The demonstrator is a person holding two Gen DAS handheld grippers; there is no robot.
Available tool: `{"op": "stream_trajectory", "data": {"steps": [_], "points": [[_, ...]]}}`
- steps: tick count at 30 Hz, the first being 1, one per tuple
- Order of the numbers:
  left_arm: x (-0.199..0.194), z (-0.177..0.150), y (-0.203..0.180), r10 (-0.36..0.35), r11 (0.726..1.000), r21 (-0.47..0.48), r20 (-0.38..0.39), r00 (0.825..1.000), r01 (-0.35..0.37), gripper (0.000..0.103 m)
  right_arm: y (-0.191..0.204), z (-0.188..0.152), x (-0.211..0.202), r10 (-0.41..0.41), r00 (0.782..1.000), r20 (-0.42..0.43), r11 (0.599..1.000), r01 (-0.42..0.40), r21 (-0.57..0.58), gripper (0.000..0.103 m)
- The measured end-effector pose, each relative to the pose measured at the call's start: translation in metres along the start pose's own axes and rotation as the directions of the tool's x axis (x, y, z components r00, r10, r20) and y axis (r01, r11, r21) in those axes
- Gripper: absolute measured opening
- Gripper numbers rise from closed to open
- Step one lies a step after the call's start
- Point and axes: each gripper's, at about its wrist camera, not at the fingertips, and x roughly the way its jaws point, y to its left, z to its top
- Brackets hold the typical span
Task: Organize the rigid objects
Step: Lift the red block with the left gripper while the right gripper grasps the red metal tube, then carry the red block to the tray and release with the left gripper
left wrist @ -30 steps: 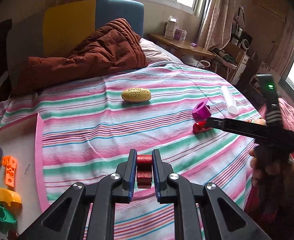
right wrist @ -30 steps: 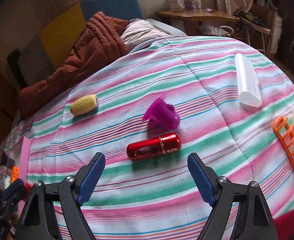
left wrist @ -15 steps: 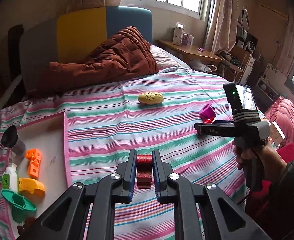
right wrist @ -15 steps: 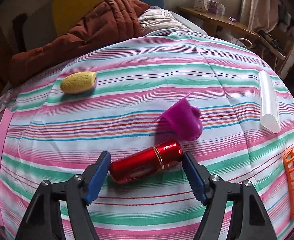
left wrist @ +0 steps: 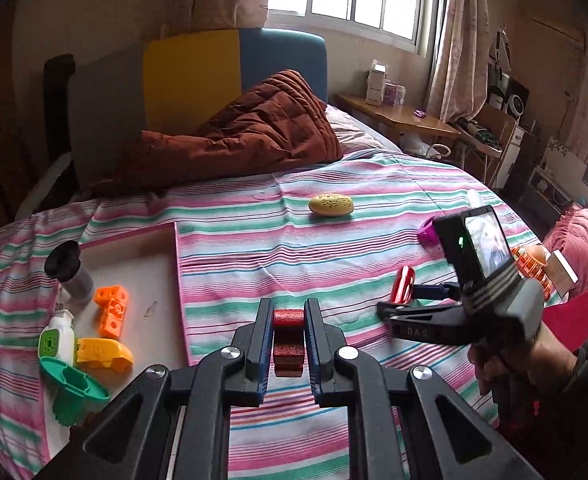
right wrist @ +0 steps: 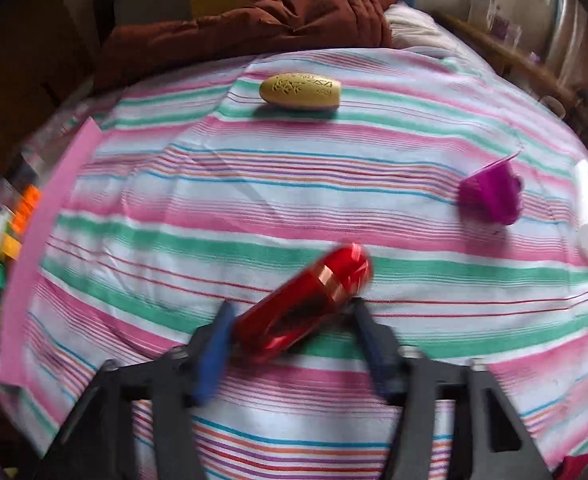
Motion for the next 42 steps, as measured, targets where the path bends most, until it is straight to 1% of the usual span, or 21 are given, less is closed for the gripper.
{"op": "stream_trajectory", "data": {"steps": [2,7,9,10,11,13,16,19,22,24,26,27,28,31,34,36,37,41,42], "points": [[-0.003,-0.003,0.003,0.003,1.0,-0.002,0.0,1.0,-0.003,0.014,0.003,-0.003,-0.003,0.005,1.0,0.004,1.0,-0.005,0.012,0.037],[-0.007,-0.01,0.011,0.012,1.0,-0.013,-0.002,1.0,-0.012,0.014,-0.007,-0.007,-0.004,0.053,0.998,0.02,0.997,-0.054,0.055,0.037],[-0.007,-0.013,0.016,0.01,0.999,-0.031,-0.013,1.0,-0.01,0.014,-0.011,-0.008,-0.004,0.073,0.997,0.026,0.994,-0.075,0.074,0.037],[-0.006,-0.015,0.02,0.007,0.999,-0.043,-0.021,1.0,-0.008,0.014,-0.013,-0.008,-0.005,0.085,0.996,0.031,0.992,-0.088,0.087,0.039],[-0.004,-0.017,0.025,0.009,0.998,-0.055,-0.029,1.0,-0.011,0.014,-0.016,-0.008,-0.006,0.108,0.993,0.038,0.989,-0.112,0.1,0.046],[-0.002,-0.022,0.036,0.014,0.997,-0.08,-0.043,0.999,-0.017,0.014,-0.016,-0.006,-0.005,0.149,0.988,0.049,0.98,-0.154,0.123,0.052],[-0.002,-0.029,0.053,0.03,0.993,-0.113,-0.056,0.998,-0.036,0.014,-0.02,-0.002,-0.01,0.18,0.982,0.059,0.967,-0.187,0.17,0.063],[-0.005,-0.035,0.07,0.043,0.988,-0.146,-0.057,0.997,-0.051,0.014,-0.025,0.004,-0.019,0.147,0.983,0.106,0.967,-0.165,0.194,0.066],[-0.009,-0.041,0.088,0.054,0.98,-0.186,-0.06,0.997,-0.065,0.014,-0.028,0.015,-0.015,0.121,0.988,0.094,0.967,-0.139,0.214,0.066],[-0.012,-0.045,0.097,0.062,0.976,-0.204,-0.06,0.996,-0.073,0.014,-0.027,0.022,-0.004,0.103,0.993,0.063,0.971,-0.114,0.212,0.062],[-0.016,-0.048,0.105,0.072,0.973,-0.217,-0.059,0.996,-0.083,0.014,-0.023,0.025,0.009,0.094,0.996,0.014,0.977,-0.095,0.192,0.034],[-0.017,-0.049,0.108,0.074,0.972,-0.221,-0.059,0.995,-0.086,0.014,-0.02,0.026,0.01,0.049,0.999,0.014,0.987,-0.051,0.155,0.028],[-0.017,-0.049,0.112,0.073,0.97,-0.227,-0.06,0.996,-0.085,0.014,-0.015,0.027,0.01,0.017,1.0,0.009,0.993,-0.018,0.116,0.026],[-0.013,-0.049,0.122,0.063,0.964,-0.253,-0.073,0.995,-0.08,0.014,-0.002,0.026,0.007,0.009,1.0,-0.01,1.0,-0.009,0.022,0.026],[0.0,-0.047,0.124,0.055,0.966,-0.246,-0.1,0.993,-0.078,0.014,0.008,0.014,0.001,0.005,1.0,-0.01,0.998,-0.005,-0.063,0.026],[0.008,-0.046,0.123,0.038,0.967,-0.245,-0.114,0.993,-0.066,0.014,0.008,0.008,-0.002,0.012,1.0,-0.003,0.998,-0.012,-0.069,0.026],[0.014,-0.045,0.121,0.042,0.97,-0.233,-0.121,0.992,-0.069,0.014,0.006,0.006,-0.003,0.017,1.0,0.001,0.998,-0.017,-0.063,0.026],[0.035,-0.042,0.113,0.072,0.978,-0.182,-0.155,0.985,-0.101,0.014,0.003,0.005,-0.001,0.032,0.999,0.014,0.998,-0.031,-0.049,0.026],[0.038,-0.042,0.111,0.09,0.979,-0.166,-0.159,0.983,-0.116,0.014,0.003,0.005,-0.001,0.035,0.999,0.016,0.998,-0.034,-0.046,0.026]]}}
